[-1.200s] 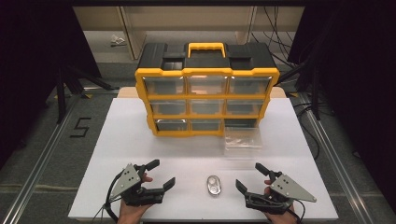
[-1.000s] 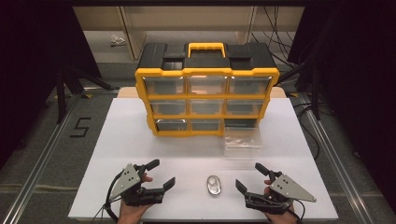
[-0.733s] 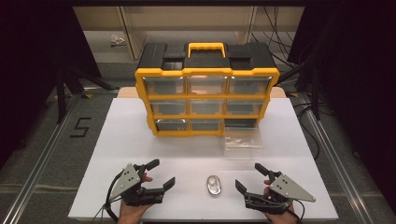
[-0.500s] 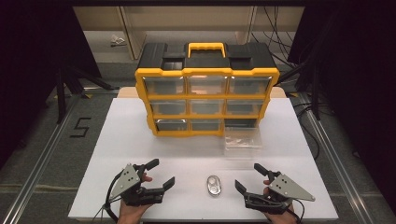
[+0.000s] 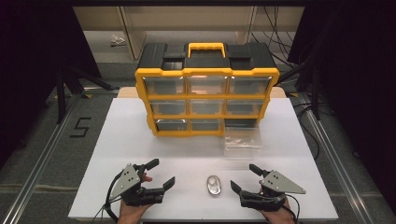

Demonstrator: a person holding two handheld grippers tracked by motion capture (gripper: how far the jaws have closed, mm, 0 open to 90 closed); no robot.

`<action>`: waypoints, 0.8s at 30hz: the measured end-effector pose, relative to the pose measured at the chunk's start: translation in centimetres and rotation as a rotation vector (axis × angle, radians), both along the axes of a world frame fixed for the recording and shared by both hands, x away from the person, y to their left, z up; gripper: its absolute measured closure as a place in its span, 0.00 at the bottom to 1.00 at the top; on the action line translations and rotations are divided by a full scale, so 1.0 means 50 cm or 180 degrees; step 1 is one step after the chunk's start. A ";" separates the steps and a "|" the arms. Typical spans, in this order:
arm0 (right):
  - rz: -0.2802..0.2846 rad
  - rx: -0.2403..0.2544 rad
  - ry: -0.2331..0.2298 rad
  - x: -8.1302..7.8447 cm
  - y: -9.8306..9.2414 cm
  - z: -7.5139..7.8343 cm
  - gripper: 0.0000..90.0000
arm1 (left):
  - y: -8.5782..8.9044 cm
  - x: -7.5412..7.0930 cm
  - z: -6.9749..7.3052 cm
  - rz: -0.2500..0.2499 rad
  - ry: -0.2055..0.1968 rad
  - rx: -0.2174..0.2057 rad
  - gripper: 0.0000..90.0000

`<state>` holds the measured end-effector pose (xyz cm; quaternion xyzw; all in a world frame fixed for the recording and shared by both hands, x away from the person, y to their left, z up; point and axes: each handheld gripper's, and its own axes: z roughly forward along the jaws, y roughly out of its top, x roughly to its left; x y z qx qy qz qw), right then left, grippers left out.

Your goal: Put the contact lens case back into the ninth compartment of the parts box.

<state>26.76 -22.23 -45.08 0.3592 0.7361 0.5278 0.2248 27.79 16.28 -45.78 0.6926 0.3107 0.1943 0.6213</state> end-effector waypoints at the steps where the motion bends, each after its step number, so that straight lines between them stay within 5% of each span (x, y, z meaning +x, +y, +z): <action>1: 0.0020 -0.0010 0.0048 0.002 0.002 0.000 0.16 | 0.000 0.000 0.000 0.0000 0.0000 0.0000 0.18; 9: 0.0088 -0.0125 0.0240 0.009 0.026 0.005 0.19 | 0.001 0.000 0.000 0.0012 -0.0010 0.0000 0.18; 13: 0.0139 -0.0376 0.0359 0.015 0.052 0.002 0.19 | 0.002 0.001 0.000 0.0024 -0.0011 0.0003 0.18; 24: 0.0216 -0.0542 0.0511 0.019 0.077 0.000 0.20 | 0.001 -0.001 0.001 0.0024 -0.0026 -0.0009 0.18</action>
